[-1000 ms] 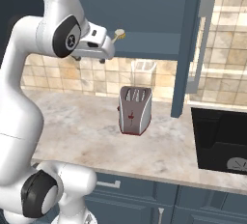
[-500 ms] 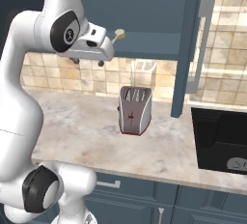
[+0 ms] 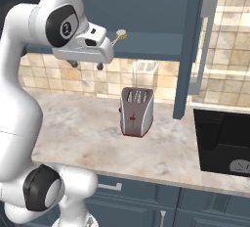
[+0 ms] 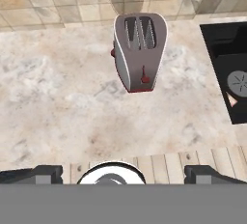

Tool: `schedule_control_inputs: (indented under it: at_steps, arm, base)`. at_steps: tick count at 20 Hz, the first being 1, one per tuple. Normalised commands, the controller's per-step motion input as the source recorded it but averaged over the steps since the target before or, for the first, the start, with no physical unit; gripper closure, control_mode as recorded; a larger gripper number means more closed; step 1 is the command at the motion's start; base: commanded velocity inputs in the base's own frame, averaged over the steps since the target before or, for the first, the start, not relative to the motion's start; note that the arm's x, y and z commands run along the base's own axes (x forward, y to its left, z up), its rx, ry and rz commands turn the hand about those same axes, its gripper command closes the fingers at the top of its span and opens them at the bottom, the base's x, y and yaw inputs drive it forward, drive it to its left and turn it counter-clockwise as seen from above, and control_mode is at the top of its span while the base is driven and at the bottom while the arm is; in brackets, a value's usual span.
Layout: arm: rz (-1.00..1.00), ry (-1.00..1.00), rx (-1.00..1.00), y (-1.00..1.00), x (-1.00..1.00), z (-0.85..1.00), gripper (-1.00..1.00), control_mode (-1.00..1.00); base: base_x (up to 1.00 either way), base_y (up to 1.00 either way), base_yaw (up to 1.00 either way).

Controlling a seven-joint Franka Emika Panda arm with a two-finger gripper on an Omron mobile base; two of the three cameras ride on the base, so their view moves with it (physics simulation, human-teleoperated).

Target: Pick up the dish brush and bar soap from the sink, and place them back in the cabinet, and close the cabinet doors.

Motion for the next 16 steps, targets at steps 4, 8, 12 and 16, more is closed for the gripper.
schedule_control_inputs:
  at_steps: [4, 8, 12, 16]
  arm:
    - [0.00, 0.01, 0.00, -0.06, -0.42, 0.00, -1.00, -1.00]
    - [0.00, 0.00, 0.00, -0.02, -0.47, 0.00, -1.00, -1.00]
    - [0.00, 0.00, 0.00, 0.00, -0.47, 0.00, -1.00, -1.00]
    - [0.00, 0.00, 0.00, 0.00, -0.57, 0.00, -1.00, -1.00]
  base:
    - [0.00, 0.00, 0.00]
    - [0.00, 0.00, 0.00]
    - [0.00, 0.00, 0.00]
    - [0.00, 0.00, 0.00]
